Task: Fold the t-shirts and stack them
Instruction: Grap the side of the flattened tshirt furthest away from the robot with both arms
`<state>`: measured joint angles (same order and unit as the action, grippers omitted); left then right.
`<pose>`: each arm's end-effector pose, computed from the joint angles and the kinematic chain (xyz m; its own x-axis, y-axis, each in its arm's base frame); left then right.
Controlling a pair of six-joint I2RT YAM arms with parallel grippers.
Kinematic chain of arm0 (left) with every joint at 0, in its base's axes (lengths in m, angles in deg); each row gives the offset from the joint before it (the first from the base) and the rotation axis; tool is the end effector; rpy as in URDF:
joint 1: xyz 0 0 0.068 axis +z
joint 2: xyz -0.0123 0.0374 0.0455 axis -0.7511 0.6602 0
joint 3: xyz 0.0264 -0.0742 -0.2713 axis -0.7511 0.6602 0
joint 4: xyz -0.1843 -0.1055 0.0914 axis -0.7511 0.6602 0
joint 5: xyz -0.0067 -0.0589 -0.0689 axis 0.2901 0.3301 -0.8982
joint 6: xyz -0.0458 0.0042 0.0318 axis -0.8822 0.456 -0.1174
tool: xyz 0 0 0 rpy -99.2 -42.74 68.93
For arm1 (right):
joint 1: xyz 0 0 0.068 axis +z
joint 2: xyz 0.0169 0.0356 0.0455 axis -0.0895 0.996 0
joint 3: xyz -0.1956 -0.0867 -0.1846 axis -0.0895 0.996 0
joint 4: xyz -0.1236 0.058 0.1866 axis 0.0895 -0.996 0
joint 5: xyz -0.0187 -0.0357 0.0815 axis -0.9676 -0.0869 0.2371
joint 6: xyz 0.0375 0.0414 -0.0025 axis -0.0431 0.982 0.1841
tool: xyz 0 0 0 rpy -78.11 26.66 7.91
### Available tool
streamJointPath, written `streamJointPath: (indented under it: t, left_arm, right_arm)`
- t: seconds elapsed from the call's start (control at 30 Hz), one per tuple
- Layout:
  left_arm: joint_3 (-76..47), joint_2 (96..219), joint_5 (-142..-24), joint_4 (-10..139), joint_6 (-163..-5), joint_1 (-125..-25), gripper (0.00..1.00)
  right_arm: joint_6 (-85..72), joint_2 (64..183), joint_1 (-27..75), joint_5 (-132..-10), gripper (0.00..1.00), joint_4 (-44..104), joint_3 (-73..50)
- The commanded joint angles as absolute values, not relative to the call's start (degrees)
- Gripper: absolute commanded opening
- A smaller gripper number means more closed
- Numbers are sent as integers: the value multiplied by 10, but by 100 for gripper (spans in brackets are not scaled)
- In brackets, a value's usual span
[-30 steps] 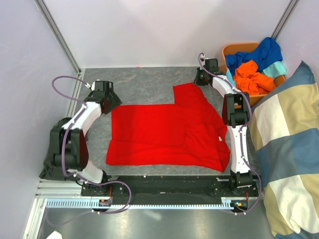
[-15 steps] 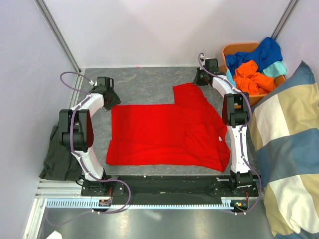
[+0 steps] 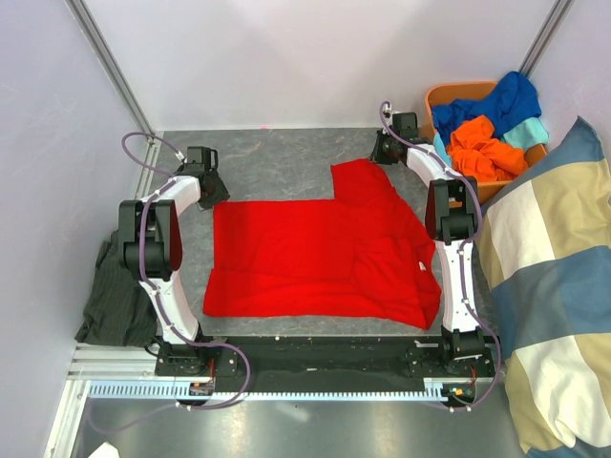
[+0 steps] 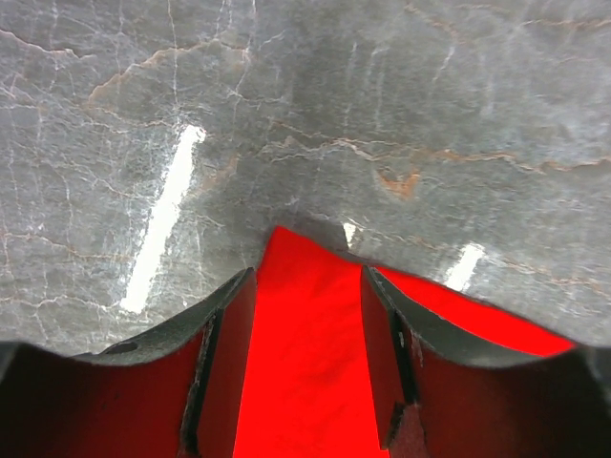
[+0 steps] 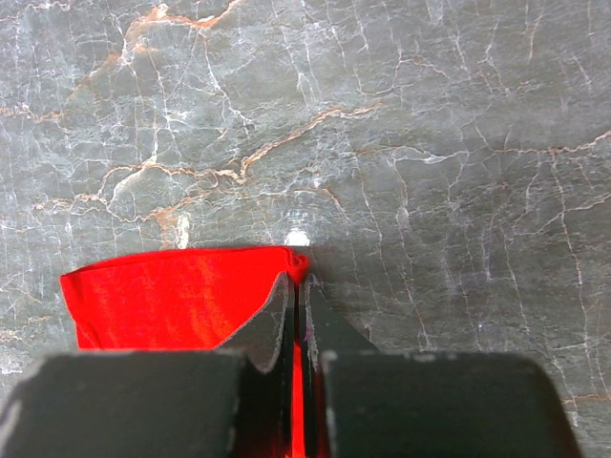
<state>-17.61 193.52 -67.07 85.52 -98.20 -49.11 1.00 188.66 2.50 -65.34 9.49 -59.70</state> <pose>0.3914 0.0021 0.1992 -0.7100 -0.4305 -0.5574 -0.4211 0.8939 -0.1540 0.5425 0.0820 0.1636 -0.7313 0.1424 -0.6670 -0.1251 0.9334 0.3364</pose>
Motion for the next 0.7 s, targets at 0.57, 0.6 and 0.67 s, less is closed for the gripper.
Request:
streamJointPath:
  t: [0.57, 0.6, 0.67]
  left_arm:
    - [-237, 1986, -663, 903, -955, -488, 45]
    - [-236, 1986, -663, 903, -954, -488, 44]
    - [-233, 1985, -665, 905, -954, -488, 36]
  right_arm:
    - [17, 1913, 28, -632, 0, 54, -579]
    - [17, 1913, 27, -632, 0, 54, -578]
    - [18, 1914, 26, -631, 0, 54, -578]
